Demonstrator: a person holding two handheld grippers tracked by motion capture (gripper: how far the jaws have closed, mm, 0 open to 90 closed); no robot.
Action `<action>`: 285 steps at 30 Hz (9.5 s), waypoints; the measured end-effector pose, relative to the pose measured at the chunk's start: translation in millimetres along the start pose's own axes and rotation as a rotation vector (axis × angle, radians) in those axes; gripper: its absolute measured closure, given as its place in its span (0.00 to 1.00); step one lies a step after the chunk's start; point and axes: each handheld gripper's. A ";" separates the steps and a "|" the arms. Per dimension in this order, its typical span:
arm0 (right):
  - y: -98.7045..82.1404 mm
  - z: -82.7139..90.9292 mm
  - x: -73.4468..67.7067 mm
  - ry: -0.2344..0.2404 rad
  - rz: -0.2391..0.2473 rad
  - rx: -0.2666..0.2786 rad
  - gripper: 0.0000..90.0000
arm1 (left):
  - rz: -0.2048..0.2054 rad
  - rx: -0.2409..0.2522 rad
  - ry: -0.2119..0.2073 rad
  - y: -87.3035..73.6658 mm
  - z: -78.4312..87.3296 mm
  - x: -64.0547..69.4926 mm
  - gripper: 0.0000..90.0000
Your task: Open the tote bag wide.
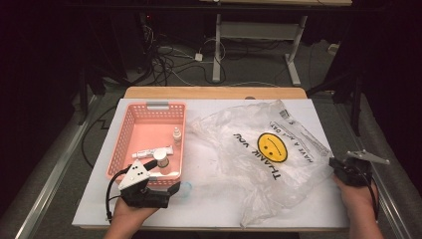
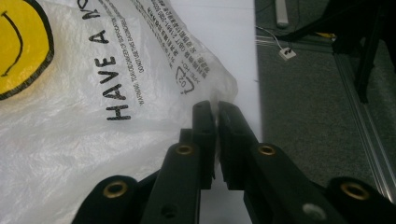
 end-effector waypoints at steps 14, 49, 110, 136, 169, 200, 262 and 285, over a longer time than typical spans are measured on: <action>15.9 42.8 -16.1 0.126 0.024 0.205 0.50 | -0.007 -0.012 0.018 0.8 -1.8 -1.6 0.00; 55.1 -6.3 -173.3 0.533 0.171 0.215 0.00 | 0.014 -0.029 -0.004 0.4 2.7 -2.9 0.00; 19.5 -49.3 -230.3 0.657 0.348 -0.108 0.64 | 0.026 -0.031 0.012 -12.3 13.0 2.9 0.00; 19.6 -47.4 -213.1 0.610 0.308 -0.057 1.00 | 0.046 -0.025 0.024 -13.1 15.3 -2.9 0.00; 52.0 -9.5 -188.4 0.579 0.234 0.232 1.00 | 0.046 -0.029 0.023 -13.6 15.1 -5.0 0.00; 68.4 9.2 -177.7 0.592 0.193 0.359 1.00 | 0.191 0.004 0.039 18.9 27.6 -60.7 0.33; 68.5 15.0 -176.4 0.617 0.196 0.371 1.00 | 0.127 -0.865 0.198 34.1 -78.4 -135.0 0.59; 66.6 14.4 -174.7 0.611 0.190 0.366 1.00 | 0.065 -0.849 0.145 21.3 -101.8 -136.2 0.75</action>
Point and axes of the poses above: each handheld gripper's, and its own axes: z roughly backward along the jaws, y roughly out of its top, x roughly to its right, and after that the axes turned 10 degrees about x, right-handed
